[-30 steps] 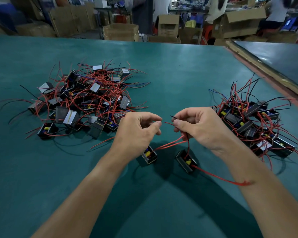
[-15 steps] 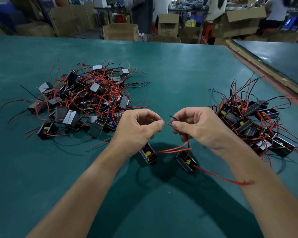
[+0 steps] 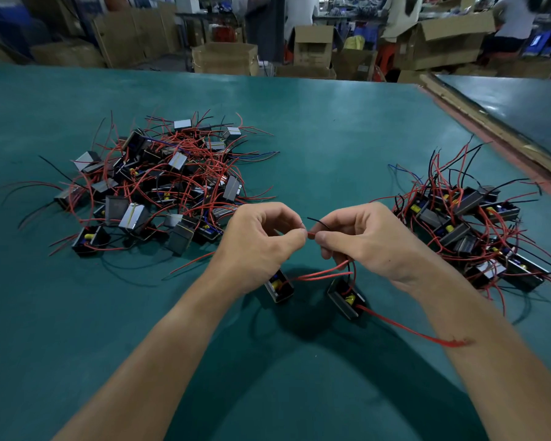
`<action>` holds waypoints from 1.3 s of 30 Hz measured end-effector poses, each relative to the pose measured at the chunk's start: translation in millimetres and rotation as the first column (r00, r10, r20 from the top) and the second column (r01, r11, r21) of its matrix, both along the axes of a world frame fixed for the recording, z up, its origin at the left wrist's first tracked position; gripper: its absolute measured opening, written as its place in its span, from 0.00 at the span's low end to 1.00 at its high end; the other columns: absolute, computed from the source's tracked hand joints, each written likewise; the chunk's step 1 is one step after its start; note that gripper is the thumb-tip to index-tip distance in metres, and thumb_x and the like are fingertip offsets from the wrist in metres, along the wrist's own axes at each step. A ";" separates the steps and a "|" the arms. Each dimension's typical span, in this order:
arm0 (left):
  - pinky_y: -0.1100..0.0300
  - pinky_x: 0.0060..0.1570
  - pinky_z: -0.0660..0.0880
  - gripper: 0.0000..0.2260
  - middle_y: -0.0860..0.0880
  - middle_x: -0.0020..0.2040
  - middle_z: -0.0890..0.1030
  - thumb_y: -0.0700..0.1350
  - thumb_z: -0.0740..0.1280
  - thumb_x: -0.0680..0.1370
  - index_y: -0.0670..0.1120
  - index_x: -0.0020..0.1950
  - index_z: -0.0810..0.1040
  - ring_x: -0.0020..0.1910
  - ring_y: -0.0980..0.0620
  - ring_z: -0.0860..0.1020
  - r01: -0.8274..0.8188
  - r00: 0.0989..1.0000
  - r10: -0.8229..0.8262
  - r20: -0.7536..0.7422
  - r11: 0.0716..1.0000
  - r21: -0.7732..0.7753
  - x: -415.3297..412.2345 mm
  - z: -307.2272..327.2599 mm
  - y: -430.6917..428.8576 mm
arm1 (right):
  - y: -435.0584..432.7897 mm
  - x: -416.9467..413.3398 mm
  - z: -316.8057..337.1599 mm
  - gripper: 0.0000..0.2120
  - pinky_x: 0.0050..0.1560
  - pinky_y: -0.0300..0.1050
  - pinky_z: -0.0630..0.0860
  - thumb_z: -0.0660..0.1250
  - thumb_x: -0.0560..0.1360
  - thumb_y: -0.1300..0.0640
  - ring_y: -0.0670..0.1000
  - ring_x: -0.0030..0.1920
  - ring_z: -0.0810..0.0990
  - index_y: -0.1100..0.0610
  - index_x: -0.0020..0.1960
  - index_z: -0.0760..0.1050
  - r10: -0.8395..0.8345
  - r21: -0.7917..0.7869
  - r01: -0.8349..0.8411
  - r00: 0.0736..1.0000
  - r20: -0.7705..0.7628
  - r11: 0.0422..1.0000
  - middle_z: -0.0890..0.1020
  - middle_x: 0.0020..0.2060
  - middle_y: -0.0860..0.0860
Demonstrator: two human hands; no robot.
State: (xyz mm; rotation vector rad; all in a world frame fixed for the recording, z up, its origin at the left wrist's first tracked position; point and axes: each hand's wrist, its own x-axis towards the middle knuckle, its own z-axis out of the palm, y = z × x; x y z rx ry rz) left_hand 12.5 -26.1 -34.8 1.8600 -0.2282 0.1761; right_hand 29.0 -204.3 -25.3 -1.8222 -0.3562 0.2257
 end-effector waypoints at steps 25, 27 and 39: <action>0.63 0.26 0.72 0.04 0.49 0.30 0.79 0.34 0.72 0.74 0.42 0.41 0.81 0.25 0.54 0.74 0.120 0.989 -0.131 -0.070 0.982 -0.147 -2.8 6.4 3.9 | -2.1 -0.2 2.4 0.09 0.29 0.39 0.74 0.67 0.78 0.67 0.49 0.25 0.74 0.58 0.41 0.80 0.019 -0.015 -0.019 1.000 0.006 1.000 0.80 0.27 0.52; 0.62 0.27 0.72 0.05 0.47 0.31 0.79 0.34 0.71 0.75 0.41 0.41 0.80 0.26 0.53 0.74 0.152 0.984 -0.165 -0.071 0.975 -0.164 -4.1 7.3 4.6 | -2.4 -0.6 2.7 0.09 0.29 0.39 0.74 0.67 0.78 0.67 0.49 0.25 0.75 0.58 0.41 0.81 0.035 -0.013 -0.035 0.999 0.008 0.999 0.80 0.27 0.52; 0.64 0.28 0.74 0.05 0.49 0.34 0.83 0.33 0.70 0.74 0.41 0.41 0.79 0.26 0.55 0.75 0.274 0.934 -0.312 -0.174 0.938 -0.211 -7.5 13.1 9.4 | -4.0 -0.6 2.1 0.10 0.32 0.41 0.75 0.64 0.80 0.67 0.53 0.30 0.74 0.59 0.42 0.79 0.115 -0.017 -0.115 0.993 -0.009 0.993 0.79 0.26 0.50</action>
